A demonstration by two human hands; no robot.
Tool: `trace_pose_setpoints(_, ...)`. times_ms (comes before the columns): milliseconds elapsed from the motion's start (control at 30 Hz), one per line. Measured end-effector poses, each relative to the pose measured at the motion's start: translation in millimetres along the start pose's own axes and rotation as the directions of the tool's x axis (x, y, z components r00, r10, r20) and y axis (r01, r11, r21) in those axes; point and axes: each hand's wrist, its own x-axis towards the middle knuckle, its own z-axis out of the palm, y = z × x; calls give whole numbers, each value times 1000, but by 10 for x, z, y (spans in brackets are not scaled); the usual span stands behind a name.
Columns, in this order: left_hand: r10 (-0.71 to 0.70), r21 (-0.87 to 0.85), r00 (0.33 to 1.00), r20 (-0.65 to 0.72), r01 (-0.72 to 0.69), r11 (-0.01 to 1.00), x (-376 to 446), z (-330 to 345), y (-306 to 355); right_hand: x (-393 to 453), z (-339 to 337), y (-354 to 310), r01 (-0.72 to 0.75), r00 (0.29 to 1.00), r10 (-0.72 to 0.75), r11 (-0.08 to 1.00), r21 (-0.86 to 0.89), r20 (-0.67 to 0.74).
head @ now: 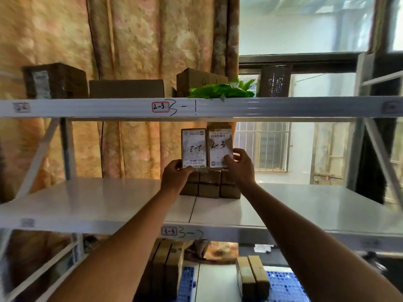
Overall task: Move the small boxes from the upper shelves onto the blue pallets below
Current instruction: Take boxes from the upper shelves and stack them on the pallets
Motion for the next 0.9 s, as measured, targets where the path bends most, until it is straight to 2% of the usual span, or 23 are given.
trace_pose_setpoints(100, -22, -97, 1000, 23, 24, 995, -384, -157, -5, -415, -143, -93, -26, 999, 24, 997, 76, 22)
trace_pose_setpoints(233, -76, -185, 997, 32, 81, 979, -959, -267, -154, -1033, -419, -104, -86, 996, 83, 992, 89, 45)
trace_pose_setpoints(433, -173, -212, 970, 171, 208, 955, -1828, -223, -273, -1758, -983, 33, -140, 985, 133, 988, 58, 113)
trace_pose_setpoints(600, -226, -222, 920, 320, 305, 926, -2466, 40, -232, -2173, -1701, 181, -195, 967, 177, 977, 82, 182)
trace_pose_setpoints(733, -294, -263, 854, 429, 429, 864, -2993, 482, -280, -2502, -2456, 455, -289, 918, 279, 957, -7, 283)
trace_pose_setpoints(900, -458, -224, 809, 369, 556, 801, -3715, 1183, -415, -3026, -3115, 959, -368, 850, 415, 909, -197, 324)
